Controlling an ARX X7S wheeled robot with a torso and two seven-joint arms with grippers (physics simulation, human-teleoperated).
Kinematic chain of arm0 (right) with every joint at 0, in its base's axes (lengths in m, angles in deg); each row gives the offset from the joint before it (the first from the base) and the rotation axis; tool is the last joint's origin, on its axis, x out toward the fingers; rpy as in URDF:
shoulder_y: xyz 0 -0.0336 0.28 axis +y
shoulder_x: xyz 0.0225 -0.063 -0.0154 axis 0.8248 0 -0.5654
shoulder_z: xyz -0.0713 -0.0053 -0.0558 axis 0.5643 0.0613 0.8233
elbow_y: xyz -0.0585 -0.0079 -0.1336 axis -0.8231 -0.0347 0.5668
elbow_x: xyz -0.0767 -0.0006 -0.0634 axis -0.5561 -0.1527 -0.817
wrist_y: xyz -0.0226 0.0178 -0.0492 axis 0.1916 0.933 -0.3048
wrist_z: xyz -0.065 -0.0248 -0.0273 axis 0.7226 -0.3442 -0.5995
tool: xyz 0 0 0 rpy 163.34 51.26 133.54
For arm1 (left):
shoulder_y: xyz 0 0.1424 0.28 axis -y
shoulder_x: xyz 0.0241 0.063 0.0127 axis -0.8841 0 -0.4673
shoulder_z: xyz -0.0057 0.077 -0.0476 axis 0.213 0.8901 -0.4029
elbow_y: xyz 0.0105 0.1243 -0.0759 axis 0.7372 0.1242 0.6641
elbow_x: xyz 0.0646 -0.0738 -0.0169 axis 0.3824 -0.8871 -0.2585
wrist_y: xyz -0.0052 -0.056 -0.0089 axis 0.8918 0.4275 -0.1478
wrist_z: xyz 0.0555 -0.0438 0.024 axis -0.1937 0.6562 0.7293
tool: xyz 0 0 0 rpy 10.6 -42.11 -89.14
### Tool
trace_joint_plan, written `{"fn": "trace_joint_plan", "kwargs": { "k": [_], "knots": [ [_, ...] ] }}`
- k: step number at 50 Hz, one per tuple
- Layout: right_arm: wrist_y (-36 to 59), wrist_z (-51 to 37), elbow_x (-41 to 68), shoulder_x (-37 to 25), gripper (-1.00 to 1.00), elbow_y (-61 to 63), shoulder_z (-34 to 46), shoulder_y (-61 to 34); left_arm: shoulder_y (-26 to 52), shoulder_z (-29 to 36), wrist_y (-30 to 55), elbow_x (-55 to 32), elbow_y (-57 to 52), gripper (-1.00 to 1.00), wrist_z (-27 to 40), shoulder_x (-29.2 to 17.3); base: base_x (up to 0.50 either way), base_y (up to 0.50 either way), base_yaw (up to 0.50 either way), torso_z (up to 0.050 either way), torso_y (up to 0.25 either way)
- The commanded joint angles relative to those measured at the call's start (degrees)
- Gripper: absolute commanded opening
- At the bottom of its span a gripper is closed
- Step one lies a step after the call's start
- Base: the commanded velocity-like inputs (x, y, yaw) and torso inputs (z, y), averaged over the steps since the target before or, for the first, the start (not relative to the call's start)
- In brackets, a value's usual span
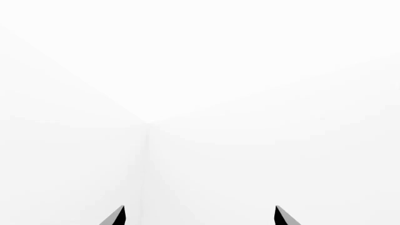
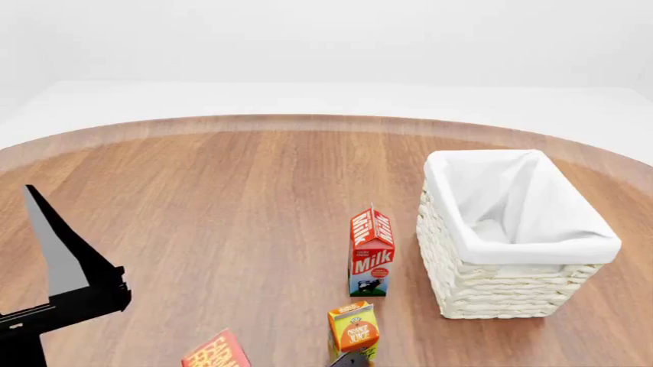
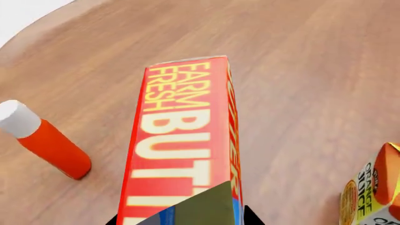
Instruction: Pick up the cream cheese box and the butter, and put them in the basket.
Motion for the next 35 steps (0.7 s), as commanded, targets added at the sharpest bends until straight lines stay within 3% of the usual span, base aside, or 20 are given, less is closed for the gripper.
{"fn": "trace_joint_plan", "kwargs": {
  "k": [1, 11, 29, 32, 35],
  "knots": [
    [1.81, -4.72, -1.72, -0.73, -1.0, 9.01, -2.36, -3.45, -0.14, -0.18, 0.12, 0.05, -0.3, 1.0, 0.11, -0.1, 0.0, 0.0, 0.0, 0.0, 0.0],
    [2.27, -7.52, -1.34, -2.31, -1.0, 12.05, -3.84, -5.98, -0.25, -0.42, 0.26, -0.09, -0.57, 1.0, 0.18, -0.21, 0.0, 0.0, 0.0, 0.0, 0.0],
    [1.01, -9.85, 1.58, -10.86, -1.0, 17.04, -7.5, -12.94, -0.03, 0.15, 0.33, 0.5, -0.36, 1.0, 0.2, -0.1, 0.0, 0.0, 0.0, 0.001, 0.001],
    [-1.1, -10.24, 1.16, -11.69, -1.0, 17.12, -4.84, -15.77, 0.0, 0.08, 0.35, 0.48, -0.41, 1.0, 0.24, -0.13, 0.0, 0.0, 0.0, 0.0, 0.0],
    [-8.68, -11.78, -0.81, -12.77, -1.0, 17.12, 5.23, -24.28, -0.01, 0.09, 0.35, 0.53, -0.4, 1.0, 0.26, -0.12, 0.0, 0.0, 0.0, 0.0, 0.0]
  ]
}}
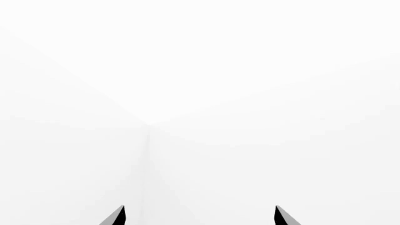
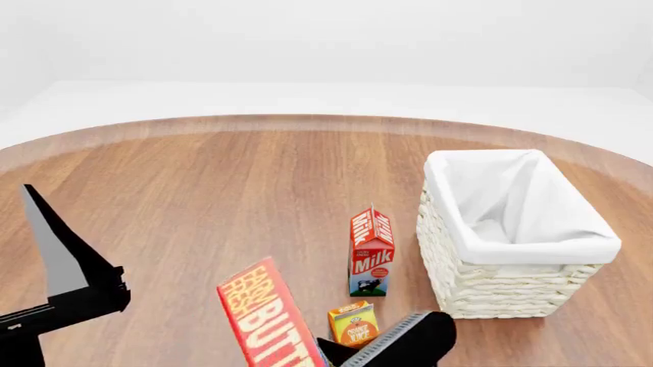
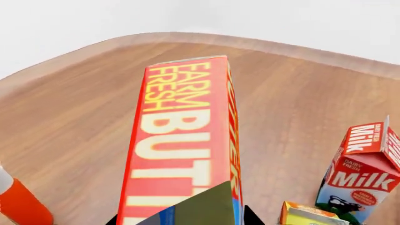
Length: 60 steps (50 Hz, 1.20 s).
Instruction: Pick up the cream cheese box and the butter, and put them in the basket.
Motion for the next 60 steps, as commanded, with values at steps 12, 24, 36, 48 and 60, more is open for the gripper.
{"fn": "trace_joint_plan", "kwargs": {
  "k": [12, 24, 36, 48, 60],
  "knots": [
    [-50.32, -14.24, -19.02, 3.6, -1.0, 2.28, 66.05, -56.55, 0.12, 0.37, 0.38, 0.28, -0.14, 1.0, -0.02, -0.01, 0.0, 0.0, 0.0, 0.001, 0.001],
    [-59.4, -14.24, -21.04, 1.0, -1.0, 2.26, 87.69, -78.14, 0.39, 0.62, 0.71, 0.21, -0.16, 1.0, -0.14, -0.08, 0.0, 0.0, 0.0, 0.0, 0.001],
    [-3.72, 9.56, 18.91, -39.03, -1.0, 0.41, 33.0, -77.27, 0.49, 1.01, 1.02, 0.63, -0.37, 1.0, -0.19, -0.04, 0.0, 0.0, 0.0, 0.001, 0.0],
    [0.63, 14.98, 20.23, -40.75, -1.0, -8.97, 30.11, -74.92, 0.48, 1.05, 1.1, 0.65, -0.43, 1.0, -0.11, -0.04, 0.0, 0.0, 0.0, 0.0, 0.001],
    [3.84, 19.69, 21.36, -41.96, -1.0, -17.0, 28.23, -73.74, 0.62, 1.2, 0.99, 0.79, -0.2, 1.0, -0.06, -0.06, 0.0, 0.0, 0.0, 0.001, 0.001]
  ]
}}
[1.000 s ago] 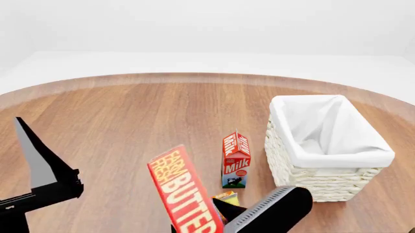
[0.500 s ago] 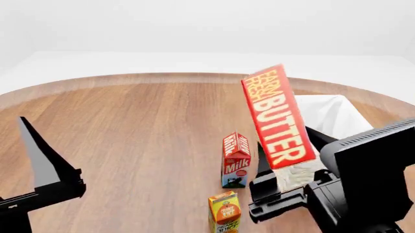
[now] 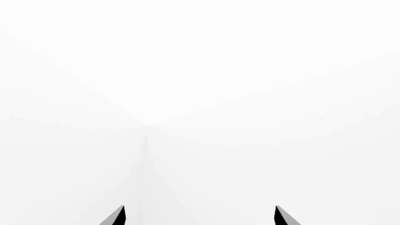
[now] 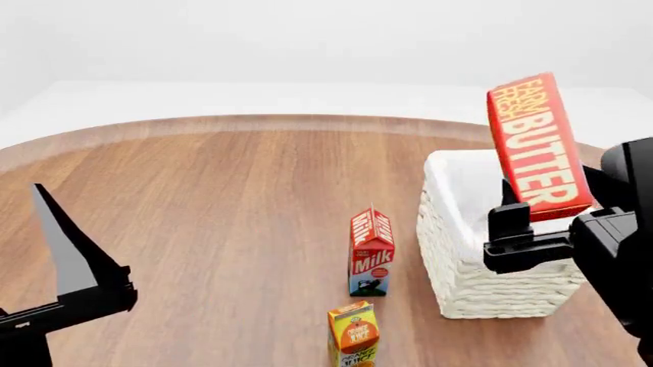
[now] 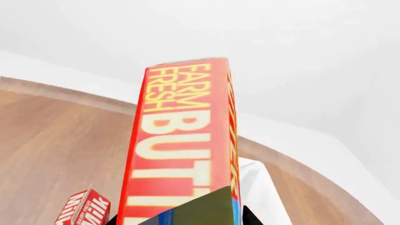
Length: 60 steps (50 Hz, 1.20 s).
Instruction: Pick up the cream cheese box and the butter, and put them in the basket.
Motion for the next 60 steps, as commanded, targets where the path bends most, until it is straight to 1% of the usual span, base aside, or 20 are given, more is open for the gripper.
{"fn": "trace_joint_plan", "kwargs": {
  "k": [1, 11, 19, 30, 33, 34, 37, 47, 55, 60],
  "knots": [
    [6.05, 4.91, 1.46, -2.53, -1.0, -7.61, -6.83, -1.68, 0.12, 0.12, -0.01, 0.09, 0.14, 1.0, 0.04, -0.01, 0.0, 0.0, 0.0, 0.0, 0.01],
    [9.17, 8.57, 2.11, 0.7, -1.0, -14.64, -8.73, -1.87, 0.19, 0.38, 0.08, 0.29, 0.15, 1.0, 0.03, 0.0, 0.0, 0.0, 0.0, 0.0, 0.001],
    [12.61, 12.96, 3.56, 4.13, -1.0, -22.6, -11.05, -2.78, 0.32, 0.65, 0.17, 0.34, 0.18, 1.0, -0.03, 0.03, 0.0, 0.0, 0.0, 0.001, 0.001],
    [13.34, 18.76, 4.94, 8.78, -1.0, -32.23, -11.48, 0.61, 0.39, 0.87, 0.62, 0.27, -0.13, 1.0, -0.12, 0.02, 0.0, 0.0, 0.0, 0.0, 0.001],
    [13.06, 20.52, 6.34, 9.58, -1.0, -34.47, -11.55, 1.88, 0.44, 0.93, 0.69, 0.24, -0.12, 1.0, -0.14, 0.01, 0.0, 0.0, 0.0, 0.0, 0.003],
    [12.03, 21.06, 8.68, 9.78, -1.0, -35.6, -11.91, 2.85, 0.44, 0.92, 0.66, 0.19, -0.09, 1.0, -0.14, -0.01, 0.0, 0.0, 0.0, 0.0, 0.0],
    [10.4, 22.47, 10.09, 10.27, -1.0, -37.17, -12.04, 4.85, 0.47, 0.89, 0.77, 0.18, -0.13, 1.0, -0.14, -0.04, 0.0, 0.0, 0.0, 0.0, 0.0],
    [5.97, 23.57, 15.25, 12.09, -1.0, -42.58, -12.85, 9.86, 0.46, 0.75, 0.73, 0.13, -0.09, 1.0, -0.07, -0.15, 0.0, 0.0, 0.0, 0.001, 0.001],
    [4.81, 24.44, 17.06, 12.96, -1.0, -45.87, -13.31, 11.5, 0.49, 0.92, 0.56, 0.27, 0.14, 1.0, -0.03, -0.13, 0.0, 0.0, 0.0, 0.0, 0.003],
    [5.99, 26.13, 19.17, 15.41, -1.0, -50.72, -13.36, 12.28, 0.55, 1.12, 0.63, 0.38, 0.12, 1.0, -0.07, -0.11, 0.0, 0.0, 0.0, 0.0, 0.0]
  ]
}}
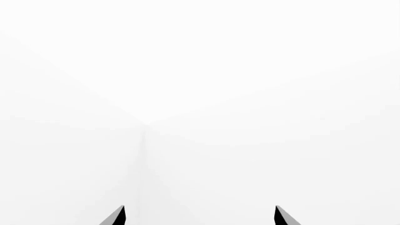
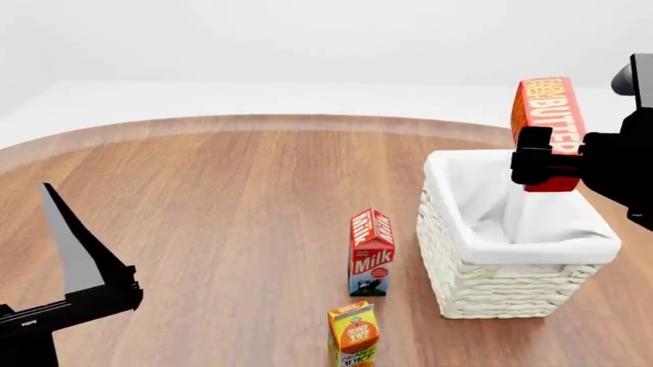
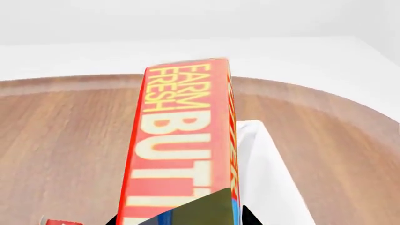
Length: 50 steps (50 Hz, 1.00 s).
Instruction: Pick up the cream cheese box and the butter, and put them in the basket.
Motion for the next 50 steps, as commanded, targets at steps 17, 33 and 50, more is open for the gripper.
{"fn": "trace_joint_plan", "kwargs": {
  "k": [17, 33, 50],
  "knots": [
    [2.12, 7.75, 0.12, 11.58, -1.0, -19.64, -0.55, 5.29, -0.07, -0.11, 0.26, -0.04, -0.29, 1.0, 0.15, -0.14, 0.0, 0.0, 0.0, 0.001, 0.002],
    [1.97, 11.56, -0.86, 15.12, -1.0, -27.06, 0.86, 10.32, 0.07, -0.07, 0.56, 0.08, -0.53, 1.0, 0.22, -0.16, 0.0, 0.0, 0.0, 0.001, 0.001],
    [1.38, 14.95, -1.25, 18.46, -1.0, -33.23, 1.79, 15.86, 0.12, 0.23, 0.45, 0.07, -0.27, 1.0, 0.2, -0.2, 0.0, 0.0, 0.0, 0.0, 0.001]
  ]
}}
